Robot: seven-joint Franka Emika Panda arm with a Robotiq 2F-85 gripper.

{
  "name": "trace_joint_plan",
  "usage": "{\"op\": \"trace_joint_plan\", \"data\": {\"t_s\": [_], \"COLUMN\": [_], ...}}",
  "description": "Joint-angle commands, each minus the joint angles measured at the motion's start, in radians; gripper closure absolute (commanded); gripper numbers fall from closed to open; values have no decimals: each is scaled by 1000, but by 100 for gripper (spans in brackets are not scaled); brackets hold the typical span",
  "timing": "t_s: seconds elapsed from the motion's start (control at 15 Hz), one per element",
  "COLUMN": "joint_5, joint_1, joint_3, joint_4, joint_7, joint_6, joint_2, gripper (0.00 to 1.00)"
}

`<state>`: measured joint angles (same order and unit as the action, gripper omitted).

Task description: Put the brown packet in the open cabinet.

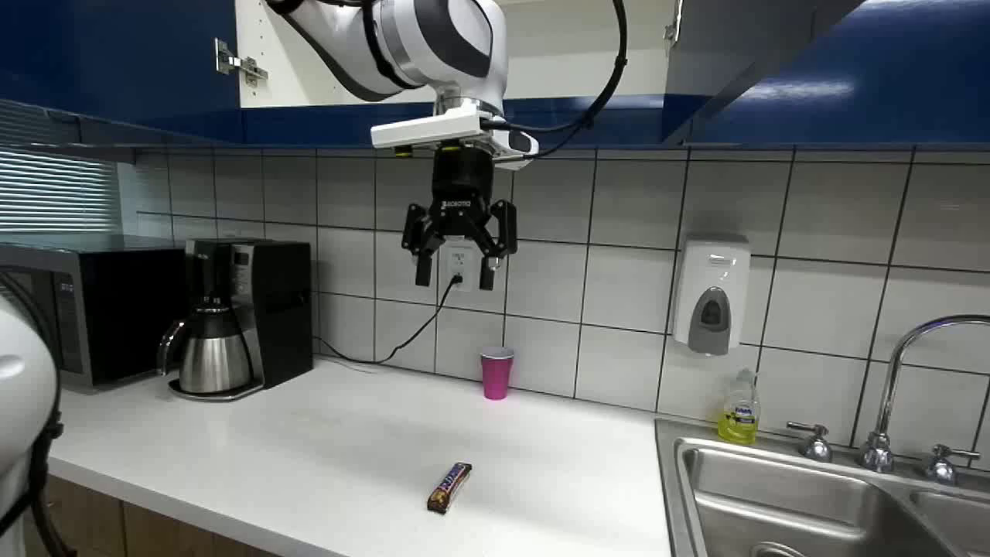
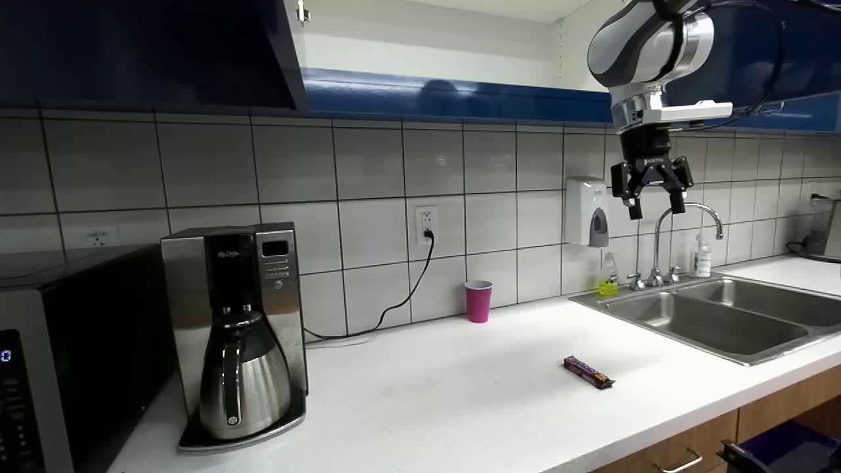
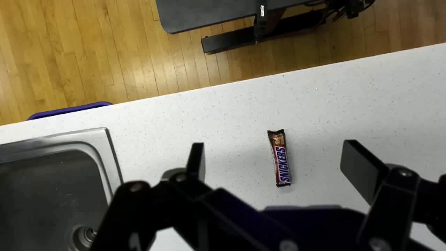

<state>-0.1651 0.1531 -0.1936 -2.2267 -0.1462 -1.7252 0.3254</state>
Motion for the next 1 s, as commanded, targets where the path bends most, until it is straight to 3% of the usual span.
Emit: {"op": "trace_joint_plan", "data": {"t_s": [0.0,0.6,0.93], "joint_5": [1,64,85], "joint_1": [3,-7,-7], "joint_3": [2,2,13], "joint_4": [2,-41,-107], "joint_7": [-1,15,45], "joint_6": [1,-51,-165], "joint_2": [-1,-6,-7], "gripper": [0,0,0]}}
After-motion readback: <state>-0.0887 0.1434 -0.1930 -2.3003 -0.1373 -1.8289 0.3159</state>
